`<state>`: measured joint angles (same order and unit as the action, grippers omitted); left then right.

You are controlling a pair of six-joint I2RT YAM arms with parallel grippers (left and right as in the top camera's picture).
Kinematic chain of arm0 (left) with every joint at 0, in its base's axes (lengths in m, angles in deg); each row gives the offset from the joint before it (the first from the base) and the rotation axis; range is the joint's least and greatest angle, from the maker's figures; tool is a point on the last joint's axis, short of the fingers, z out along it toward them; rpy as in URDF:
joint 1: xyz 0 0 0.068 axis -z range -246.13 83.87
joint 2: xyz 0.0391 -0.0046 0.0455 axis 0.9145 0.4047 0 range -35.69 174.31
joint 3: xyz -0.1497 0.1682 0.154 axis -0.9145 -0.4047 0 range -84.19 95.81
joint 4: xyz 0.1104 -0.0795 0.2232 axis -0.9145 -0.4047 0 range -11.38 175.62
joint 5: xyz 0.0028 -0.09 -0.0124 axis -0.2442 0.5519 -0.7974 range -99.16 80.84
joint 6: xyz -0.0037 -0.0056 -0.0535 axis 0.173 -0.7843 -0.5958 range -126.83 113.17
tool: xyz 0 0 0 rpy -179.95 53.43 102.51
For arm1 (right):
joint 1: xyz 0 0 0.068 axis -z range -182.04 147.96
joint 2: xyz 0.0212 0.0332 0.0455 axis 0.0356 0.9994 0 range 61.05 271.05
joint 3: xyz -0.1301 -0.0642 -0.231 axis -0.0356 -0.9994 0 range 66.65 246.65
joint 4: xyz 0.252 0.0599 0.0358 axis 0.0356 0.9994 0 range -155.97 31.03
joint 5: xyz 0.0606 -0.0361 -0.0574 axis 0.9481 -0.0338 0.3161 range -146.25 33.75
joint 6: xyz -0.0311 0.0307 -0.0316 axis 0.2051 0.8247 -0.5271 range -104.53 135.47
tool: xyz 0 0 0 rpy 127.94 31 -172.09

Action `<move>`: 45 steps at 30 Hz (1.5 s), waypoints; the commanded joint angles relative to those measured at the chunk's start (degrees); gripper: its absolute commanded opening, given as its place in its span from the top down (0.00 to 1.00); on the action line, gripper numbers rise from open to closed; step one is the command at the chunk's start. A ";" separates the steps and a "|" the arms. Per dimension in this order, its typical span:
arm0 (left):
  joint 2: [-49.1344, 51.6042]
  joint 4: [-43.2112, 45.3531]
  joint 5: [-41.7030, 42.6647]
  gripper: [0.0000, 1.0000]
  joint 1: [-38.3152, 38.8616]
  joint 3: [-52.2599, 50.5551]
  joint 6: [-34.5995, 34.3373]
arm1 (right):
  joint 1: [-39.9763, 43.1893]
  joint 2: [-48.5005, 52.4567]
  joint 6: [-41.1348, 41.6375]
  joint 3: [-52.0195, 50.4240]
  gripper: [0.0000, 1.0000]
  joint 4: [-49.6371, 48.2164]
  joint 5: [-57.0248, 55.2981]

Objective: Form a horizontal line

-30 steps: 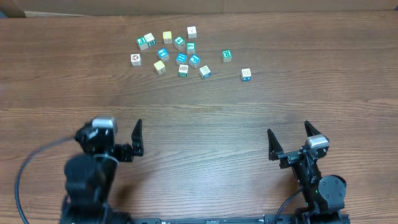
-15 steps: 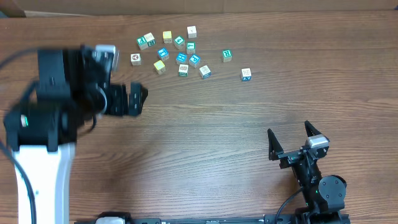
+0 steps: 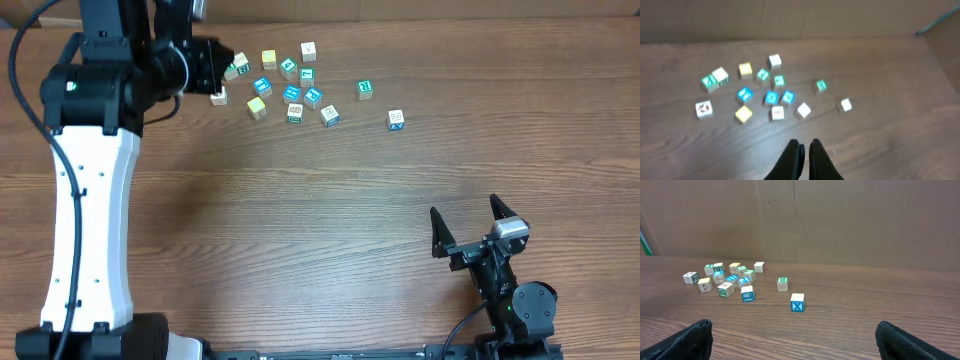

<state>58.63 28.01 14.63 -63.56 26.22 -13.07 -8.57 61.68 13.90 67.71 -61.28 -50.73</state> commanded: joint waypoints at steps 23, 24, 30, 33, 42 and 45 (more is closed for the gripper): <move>15.74 -25.31 -1.29 0.87 0.79 9.20 0.92 | -0.15 -0.46 -0.42 -0.59 0.00 -0.26 -0.72; 15.96 -25.27 -1.27 0.86 0.81 9.20 0.87 | -0.15 -0.46 -0.42 -0.59 0.00 -0.26 -0.72; 16.17 -23.30 -1.31 0.68 0.83 9.20 -1.09 | -0.15 -0.46 -0.42 -0.59 0.00 -0.26 -0.72; 16.17 -22.27 -1.36 0.60 0.76 9.20 -1.09 | -0.15 -0.46 -0.42 -0.59 0.00 -0.26 -0.72; 16.20 -20.11 -6.45 0.58 0.76 9.20 -3.80 | -0.15 -0.46 -0.42 -0.59 0.00 -0.26 -0.72; 16.20 -19.91 -7.96 0.57 0.76 9.20 -4.31 | -0.15 -0.46 -0.42 -0.59 0.00 -0.26 -0.72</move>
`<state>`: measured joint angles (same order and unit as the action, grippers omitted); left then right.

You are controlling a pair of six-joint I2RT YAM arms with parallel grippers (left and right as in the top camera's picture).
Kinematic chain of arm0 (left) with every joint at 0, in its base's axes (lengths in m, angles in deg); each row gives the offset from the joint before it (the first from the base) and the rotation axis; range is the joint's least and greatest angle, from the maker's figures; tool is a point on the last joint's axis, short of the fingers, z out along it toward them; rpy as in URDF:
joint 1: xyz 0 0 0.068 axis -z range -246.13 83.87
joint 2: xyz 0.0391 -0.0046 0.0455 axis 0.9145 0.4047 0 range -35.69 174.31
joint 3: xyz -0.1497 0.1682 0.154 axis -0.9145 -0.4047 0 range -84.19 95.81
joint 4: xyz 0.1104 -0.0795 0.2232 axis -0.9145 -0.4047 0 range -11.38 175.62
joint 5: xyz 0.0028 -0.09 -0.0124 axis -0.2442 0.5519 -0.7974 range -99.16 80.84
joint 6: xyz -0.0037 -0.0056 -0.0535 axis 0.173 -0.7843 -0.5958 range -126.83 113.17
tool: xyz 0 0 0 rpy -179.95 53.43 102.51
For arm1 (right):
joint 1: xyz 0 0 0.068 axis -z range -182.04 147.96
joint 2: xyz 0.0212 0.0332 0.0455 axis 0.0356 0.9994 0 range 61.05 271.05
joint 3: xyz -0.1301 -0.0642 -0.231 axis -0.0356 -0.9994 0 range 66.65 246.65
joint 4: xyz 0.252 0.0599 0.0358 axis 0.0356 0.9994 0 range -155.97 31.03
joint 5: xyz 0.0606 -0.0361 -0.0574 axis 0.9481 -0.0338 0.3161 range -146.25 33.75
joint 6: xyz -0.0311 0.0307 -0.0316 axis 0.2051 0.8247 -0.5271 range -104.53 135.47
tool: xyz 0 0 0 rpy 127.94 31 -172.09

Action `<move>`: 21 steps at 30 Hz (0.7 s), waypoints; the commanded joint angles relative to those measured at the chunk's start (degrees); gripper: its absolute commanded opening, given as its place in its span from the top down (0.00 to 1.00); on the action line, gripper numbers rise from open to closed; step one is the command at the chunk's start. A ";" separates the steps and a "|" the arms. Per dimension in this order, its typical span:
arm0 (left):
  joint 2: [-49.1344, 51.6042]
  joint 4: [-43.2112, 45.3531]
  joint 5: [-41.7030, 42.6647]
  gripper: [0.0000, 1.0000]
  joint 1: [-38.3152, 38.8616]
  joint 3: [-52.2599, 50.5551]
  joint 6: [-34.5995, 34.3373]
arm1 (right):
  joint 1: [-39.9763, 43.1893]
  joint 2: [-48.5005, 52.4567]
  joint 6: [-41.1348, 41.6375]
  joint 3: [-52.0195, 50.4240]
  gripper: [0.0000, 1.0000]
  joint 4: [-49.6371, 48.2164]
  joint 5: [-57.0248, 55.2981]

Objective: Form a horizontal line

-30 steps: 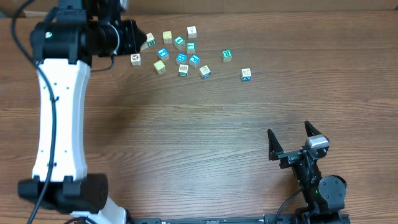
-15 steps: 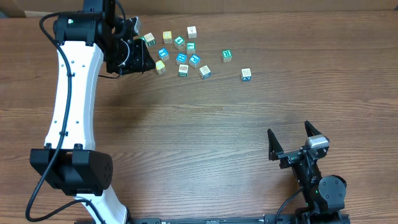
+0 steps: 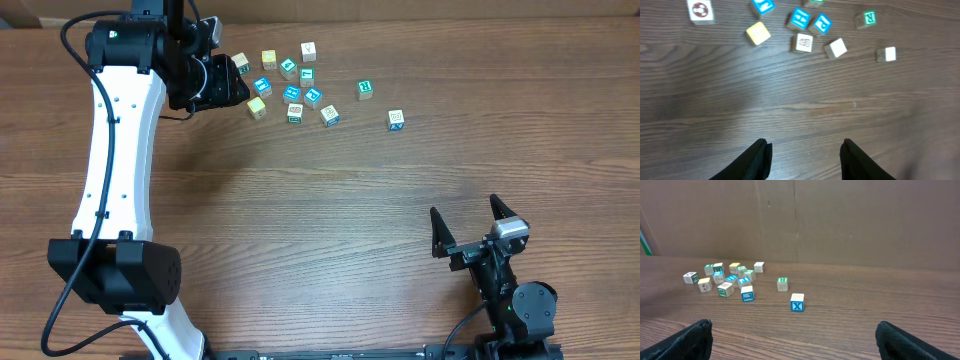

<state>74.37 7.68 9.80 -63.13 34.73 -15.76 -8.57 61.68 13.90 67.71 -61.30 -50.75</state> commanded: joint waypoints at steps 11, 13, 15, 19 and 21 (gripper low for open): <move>0.48 2.25 -5.75 0.86 0.35 0.70 -2.05 | -0.15 -0.46 -0.42 -0.59 0.00 -0.24 -0.70; 0.52 3.52 -7.04 0.96 0.35 0.70 -2.10 | -0.15 -0.46 -0.42 -0.59 0.00 -0.24 -0.70; 0.68 4.61 -7.67 0.96 0.35 0.70 -2.93 | -0.15 -0.46 -0.42 -0.59 0.00 -0.24 -0.70; 1.60 5.33 -7.61 0.96 0.48 0.70 -4.46 | -0.15 -0.46 -0.42 -0.59 0.00 -0.24 -0.70; 2.21 4.85 -7.56 0.96 0.68 0.66 -4.42 | -0.15 -0.46 -0.42 -0.59 0.00 -0.24 -0.70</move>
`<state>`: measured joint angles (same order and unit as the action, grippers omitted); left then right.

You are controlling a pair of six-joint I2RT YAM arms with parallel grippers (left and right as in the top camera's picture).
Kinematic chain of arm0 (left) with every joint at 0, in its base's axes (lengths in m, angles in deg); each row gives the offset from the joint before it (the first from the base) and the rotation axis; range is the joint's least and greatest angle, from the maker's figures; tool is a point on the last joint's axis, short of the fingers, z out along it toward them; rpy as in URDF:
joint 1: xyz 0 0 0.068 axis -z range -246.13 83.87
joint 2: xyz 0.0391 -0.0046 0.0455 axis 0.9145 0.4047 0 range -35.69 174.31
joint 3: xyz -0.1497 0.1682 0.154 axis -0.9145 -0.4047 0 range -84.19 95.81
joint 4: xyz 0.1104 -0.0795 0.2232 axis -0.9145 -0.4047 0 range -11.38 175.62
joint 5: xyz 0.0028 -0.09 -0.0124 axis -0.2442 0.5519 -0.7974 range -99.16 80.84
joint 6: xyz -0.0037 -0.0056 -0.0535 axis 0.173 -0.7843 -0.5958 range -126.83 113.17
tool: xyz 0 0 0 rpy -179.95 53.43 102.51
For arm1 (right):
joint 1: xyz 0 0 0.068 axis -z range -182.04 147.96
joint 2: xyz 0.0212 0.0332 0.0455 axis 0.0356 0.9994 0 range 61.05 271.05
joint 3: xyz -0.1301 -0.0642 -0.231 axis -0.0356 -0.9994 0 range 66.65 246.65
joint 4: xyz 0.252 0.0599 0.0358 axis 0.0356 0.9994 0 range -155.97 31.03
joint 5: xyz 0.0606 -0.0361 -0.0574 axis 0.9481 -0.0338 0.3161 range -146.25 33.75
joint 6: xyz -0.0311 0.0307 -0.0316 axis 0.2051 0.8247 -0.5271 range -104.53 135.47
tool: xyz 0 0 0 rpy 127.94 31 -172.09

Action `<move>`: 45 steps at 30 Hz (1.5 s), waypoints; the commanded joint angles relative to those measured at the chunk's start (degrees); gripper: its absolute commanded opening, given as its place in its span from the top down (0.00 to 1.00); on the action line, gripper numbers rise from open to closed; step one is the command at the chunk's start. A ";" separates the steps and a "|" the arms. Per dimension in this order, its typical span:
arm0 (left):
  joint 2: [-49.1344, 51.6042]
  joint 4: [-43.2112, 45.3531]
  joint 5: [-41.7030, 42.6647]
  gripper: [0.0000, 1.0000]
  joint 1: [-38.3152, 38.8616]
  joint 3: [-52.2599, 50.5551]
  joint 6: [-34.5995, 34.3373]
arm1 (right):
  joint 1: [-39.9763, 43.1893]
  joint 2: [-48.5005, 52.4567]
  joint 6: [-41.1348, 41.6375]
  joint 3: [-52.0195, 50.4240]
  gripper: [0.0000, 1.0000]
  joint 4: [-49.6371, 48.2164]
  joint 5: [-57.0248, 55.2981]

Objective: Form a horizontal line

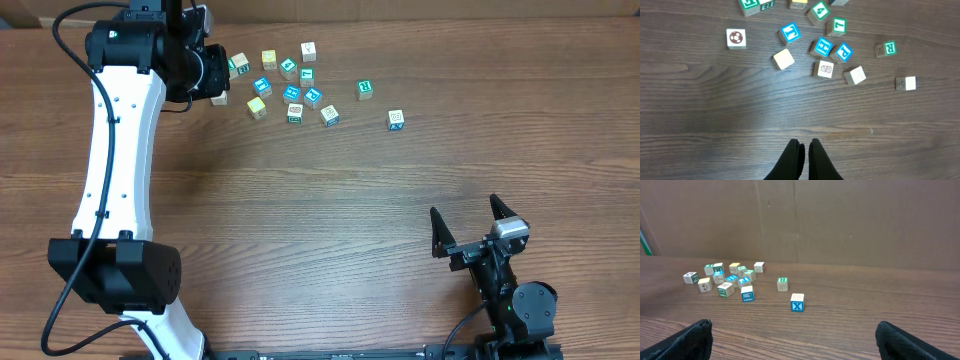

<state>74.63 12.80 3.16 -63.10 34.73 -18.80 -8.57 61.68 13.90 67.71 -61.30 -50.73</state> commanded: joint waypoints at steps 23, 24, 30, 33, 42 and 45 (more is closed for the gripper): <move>3.63 -7.54 -0.24 0.96 0.76 0.33 -2.05 | -0.15 -0.46 -0.22 -0.59 0.00 -2.97 -1.33; 3.63 -7.58 -0.24 0.96 0.76 0.33 -2.05 | -0.15 -0.46 0.04 -0.59 0.00 -3.78 -1.07; 3.63 -7.58 -0.26 0.96 0.76 0.33 -2.03 | -0.15 -0.46 0.98 -0.59 0.00 -4.52 6.54; 3.63 -7.56 -0.24 0.96 0.76 0.33 -2.03 | -0.15 -0.46 1.79 -0.15 0.00 -4.35 8.48; 3.63 -6.75 -0.26 0.78 0.76 0.33 -2.05 | -0.15 0.94 3.48 12.20 0.00 7.82 6.54; 3.63 -6.25 -0.26 0.37 0.76 0.33 -2.05 | -0.15 5.53 3.45 19.30 0.00 10.73 6.56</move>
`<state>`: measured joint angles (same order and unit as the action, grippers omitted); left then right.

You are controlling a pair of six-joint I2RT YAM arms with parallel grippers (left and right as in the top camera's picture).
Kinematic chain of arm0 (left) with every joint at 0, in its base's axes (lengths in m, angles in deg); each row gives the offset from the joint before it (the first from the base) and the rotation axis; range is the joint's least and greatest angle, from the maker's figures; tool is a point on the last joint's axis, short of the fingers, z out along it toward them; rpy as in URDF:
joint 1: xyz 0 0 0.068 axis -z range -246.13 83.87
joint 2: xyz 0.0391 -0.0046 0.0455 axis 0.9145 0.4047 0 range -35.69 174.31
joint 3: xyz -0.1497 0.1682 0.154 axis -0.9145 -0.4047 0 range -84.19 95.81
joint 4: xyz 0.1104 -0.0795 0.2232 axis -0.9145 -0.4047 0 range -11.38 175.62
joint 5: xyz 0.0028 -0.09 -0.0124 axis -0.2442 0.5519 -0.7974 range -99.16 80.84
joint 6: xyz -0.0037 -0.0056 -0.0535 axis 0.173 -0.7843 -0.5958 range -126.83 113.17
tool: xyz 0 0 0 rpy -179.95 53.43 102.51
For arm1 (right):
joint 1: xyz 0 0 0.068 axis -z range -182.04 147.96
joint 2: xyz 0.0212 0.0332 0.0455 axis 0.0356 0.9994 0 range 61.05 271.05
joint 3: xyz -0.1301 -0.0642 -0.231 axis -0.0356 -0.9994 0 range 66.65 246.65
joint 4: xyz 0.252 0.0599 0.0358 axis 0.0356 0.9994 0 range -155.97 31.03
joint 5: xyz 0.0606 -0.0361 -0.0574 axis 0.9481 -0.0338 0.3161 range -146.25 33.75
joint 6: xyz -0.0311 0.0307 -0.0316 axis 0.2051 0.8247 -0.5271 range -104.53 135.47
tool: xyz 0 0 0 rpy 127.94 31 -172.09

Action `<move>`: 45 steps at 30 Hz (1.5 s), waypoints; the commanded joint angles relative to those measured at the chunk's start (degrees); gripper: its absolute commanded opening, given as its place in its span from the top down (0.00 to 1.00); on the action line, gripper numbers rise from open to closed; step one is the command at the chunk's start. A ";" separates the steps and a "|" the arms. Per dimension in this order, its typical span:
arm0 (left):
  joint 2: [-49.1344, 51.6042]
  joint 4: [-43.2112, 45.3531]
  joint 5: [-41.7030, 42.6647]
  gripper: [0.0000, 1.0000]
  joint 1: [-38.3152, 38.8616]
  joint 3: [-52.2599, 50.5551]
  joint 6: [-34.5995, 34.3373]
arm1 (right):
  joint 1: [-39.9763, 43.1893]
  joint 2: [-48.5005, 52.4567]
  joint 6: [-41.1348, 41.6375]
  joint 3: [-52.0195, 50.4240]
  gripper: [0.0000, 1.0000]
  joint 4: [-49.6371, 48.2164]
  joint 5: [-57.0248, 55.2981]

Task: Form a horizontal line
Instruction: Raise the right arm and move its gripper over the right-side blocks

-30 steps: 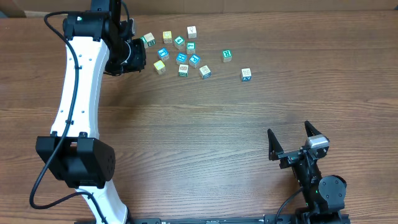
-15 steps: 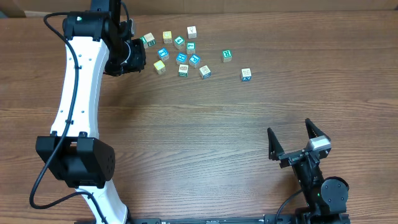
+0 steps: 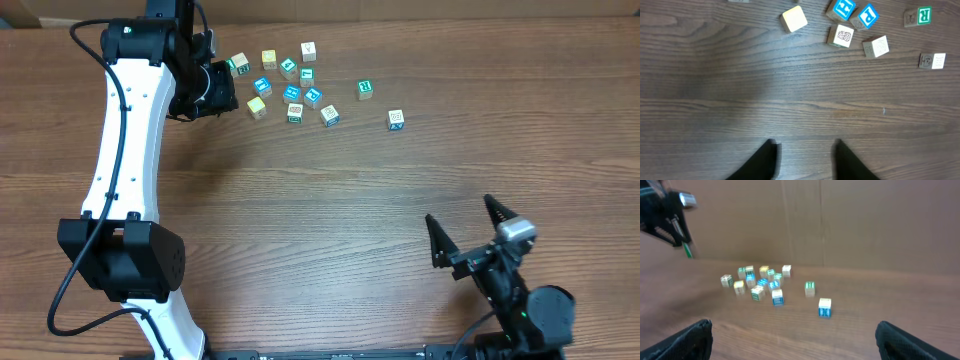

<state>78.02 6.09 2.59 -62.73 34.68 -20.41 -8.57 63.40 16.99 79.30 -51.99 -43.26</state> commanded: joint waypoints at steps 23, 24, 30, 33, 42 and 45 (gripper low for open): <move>0.24 3.17 0.24 0.00 0.39 0.37 -1.92 | -0.15 68.24 0.92 75.43 0.00 40.94 5.29; 0.24 3.54 0.22 0.00 0.39 0.37 -1.90 | -0.15 69.31 1.99 75.43 0.00 40.35 8.22; 0.28 3.76 -0.76 0.00 0.39 0.37 -1.88 | -0.15 74.29 5.97 75.45 0.00 40.89 4.66; 0.28 3.76 -2.67 0.00 0.39 0.37 -1.88 | -0.15 79.12 8.35 76.00 0.00 41.31 0.90; 0.28 5.07 -7.72 0.00 0.26 0.37 -1.90 | -0.15 95.91 8.33 94.33 0.00 54.69 -5.57; 0.28 4.98 -7.69 0.00 0.28 0.37 -1.88 | -0.15 101.68 8.31 103.30 0.00 58.38 -6.84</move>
<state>78.02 11.03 -3.81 -62.73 34.68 -21.72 -8.57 162.04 24.92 174.92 5.10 -47.56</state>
